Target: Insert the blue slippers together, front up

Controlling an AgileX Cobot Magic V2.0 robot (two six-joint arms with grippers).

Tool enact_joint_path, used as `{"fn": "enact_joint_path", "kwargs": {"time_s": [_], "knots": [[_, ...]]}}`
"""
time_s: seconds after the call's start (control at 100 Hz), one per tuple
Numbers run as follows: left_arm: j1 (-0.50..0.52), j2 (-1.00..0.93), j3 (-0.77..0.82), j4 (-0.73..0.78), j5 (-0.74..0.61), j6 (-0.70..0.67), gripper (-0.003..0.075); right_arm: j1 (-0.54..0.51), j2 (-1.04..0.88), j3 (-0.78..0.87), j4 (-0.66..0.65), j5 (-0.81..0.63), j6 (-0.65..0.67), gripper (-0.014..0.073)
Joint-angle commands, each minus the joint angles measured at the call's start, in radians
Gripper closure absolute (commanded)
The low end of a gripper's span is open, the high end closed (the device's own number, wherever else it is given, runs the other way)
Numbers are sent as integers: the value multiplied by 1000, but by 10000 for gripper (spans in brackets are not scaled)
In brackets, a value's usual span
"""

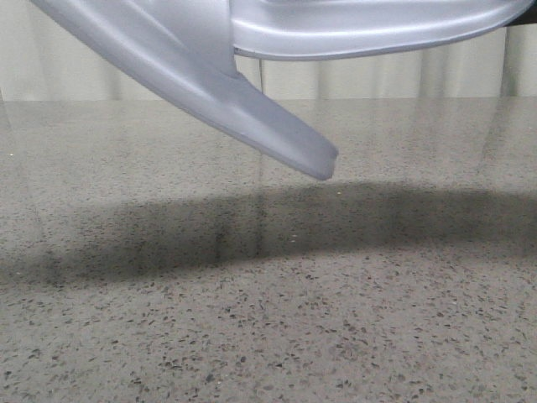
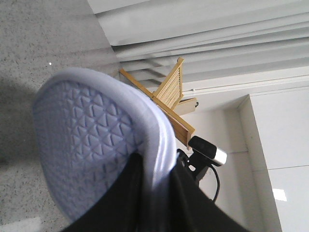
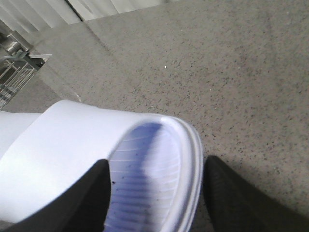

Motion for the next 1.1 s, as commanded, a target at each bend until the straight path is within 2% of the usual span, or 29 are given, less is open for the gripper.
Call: {"fn": "enact_joint_path", "kwargs": {"time_s": [0.0,0.34,0.53,0.84,1.09], "knots": [[-16,-1,-29,-95,125,-8,688,25,-45,-32,39,104,-29,188],[-16,-1,-29,-74,39,-8,688,25,-226,-32,-70,14,-29,188],[-16,-1,-29,-58,-14,-8,688,25,-313,-32,-81,10,-29,188],[-16,28,-29,-53,-19,-8,688,25,-418,-32,-208,6,-29,188],[-16,47,-29,-53,-19,-6,688,25,-469,-32,-255,-75,-29,188]]}}
